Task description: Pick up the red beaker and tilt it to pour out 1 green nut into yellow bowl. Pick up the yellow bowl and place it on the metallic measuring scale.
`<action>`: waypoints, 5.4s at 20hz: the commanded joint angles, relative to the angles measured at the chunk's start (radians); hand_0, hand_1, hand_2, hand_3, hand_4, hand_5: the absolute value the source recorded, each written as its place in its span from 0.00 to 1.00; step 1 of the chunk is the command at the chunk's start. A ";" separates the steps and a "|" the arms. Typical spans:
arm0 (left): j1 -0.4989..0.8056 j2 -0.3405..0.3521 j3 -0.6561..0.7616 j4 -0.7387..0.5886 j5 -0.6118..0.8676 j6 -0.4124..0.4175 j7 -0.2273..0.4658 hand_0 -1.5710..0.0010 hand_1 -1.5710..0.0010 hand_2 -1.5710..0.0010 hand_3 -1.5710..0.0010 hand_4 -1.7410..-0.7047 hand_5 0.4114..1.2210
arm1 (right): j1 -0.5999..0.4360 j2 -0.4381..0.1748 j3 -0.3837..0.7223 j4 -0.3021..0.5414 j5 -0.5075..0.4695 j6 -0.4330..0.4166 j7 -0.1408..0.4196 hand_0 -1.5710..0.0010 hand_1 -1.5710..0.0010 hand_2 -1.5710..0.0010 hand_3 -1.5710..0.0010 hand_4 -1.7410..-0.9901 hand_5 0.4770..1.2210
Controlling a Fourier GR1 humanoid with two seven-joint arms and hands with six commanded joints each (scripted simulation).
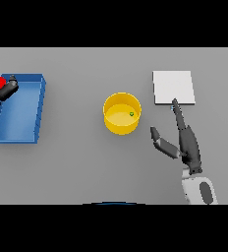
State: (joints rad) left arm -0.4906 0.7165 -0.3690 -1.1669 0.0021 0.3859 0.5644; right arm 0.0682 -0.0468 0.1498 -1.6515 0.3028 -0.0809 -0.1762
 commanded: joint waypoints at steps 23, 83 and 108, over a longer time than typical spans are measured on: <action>-0.027 -0.014 -0.047 0.058 -0.028 -0.057 -0.097 0.99 1.00 1.00 1.00 0.97 0.34 | -0.391 -0.315 0.227 0.149 0.331 0.309 0.087 1.00 1.00 1.00 1.00 0.72 0.27; -0.012 0.038 -0.037 0.044 -0.026 -0.075 -0.115 1.00 1.00 1.00 1.00 0.96 0.35 | -0.837 -0.382 0.440 0.389 0.457 0.700 0.094 0.00 0.00 0.09 0.16 0.00 1.00; 0.003 0.052 -0.038 0.012 -0.030 -0.081 -0.087 1.00 1.00 1.00 1.00 0.98 0.33 | -0.903 -0.456 0.242 0.904 0.520 0.394 -0.005 0.00 0.00 0.12 0.15 0.00 1.00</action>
State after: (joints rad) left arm -0.4877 0.7679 -0.4069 -1.1550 -0.0280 0.3044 0.4762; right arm -0.8346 -0.5027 0.3918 -0.7468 0.8226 0.3137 -0.1808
